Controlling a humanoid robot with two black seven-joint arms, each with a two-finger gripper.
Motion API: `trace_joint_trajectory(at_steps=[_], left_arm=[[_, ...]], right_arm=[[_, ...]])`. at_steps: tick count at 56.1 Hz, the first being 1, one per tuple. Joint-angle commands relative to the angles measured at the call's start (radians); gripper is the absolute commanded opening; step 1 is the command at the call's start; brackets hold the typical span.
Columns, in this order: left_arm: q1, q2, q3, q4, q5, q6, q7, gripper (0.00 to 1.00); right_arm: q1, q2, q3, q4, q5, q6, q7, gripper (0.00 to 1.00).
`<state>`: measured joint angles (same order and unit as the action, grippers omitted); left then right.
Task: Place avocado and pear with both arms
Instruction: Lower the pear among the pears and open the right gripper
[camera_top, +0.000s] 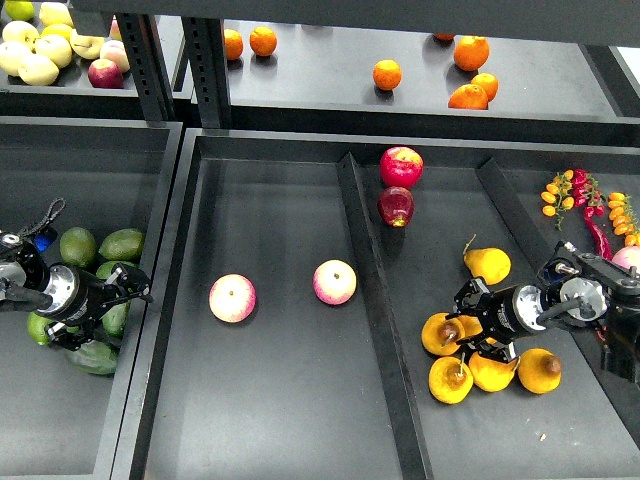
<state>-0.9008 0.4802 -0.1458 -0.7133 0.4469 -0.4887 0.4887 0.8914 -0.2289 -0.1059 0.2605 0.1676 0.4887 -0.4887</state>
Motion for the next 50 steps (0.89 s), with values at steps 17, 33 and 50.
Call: trace_joint_trajectory(at_steps=[17, 33, 50], left_arm=[[-0.007, 0.003, -0.003, 0.003, 0.0, 0.0, 0.0, 1.0], [0.008, 0.006, -0.101, 0.015, -0.011, 0.0, 0.0, 1.0], [0.026, 0.0, -0.291, 0.022, -0.186, 0.0, 0.0, 1.0]], right_arm=[[0.02, -0.013, 0.0, 0.0, -0.002, 0.0, 0.0, 0.74], [0.024, -0.043, 0.087, -0.003, -0.002, 0.0, 0.0, 1.0], [0.023, -0.073, 0.248, -0.012, 0.001, 0.0, 0.0, 1.0]])
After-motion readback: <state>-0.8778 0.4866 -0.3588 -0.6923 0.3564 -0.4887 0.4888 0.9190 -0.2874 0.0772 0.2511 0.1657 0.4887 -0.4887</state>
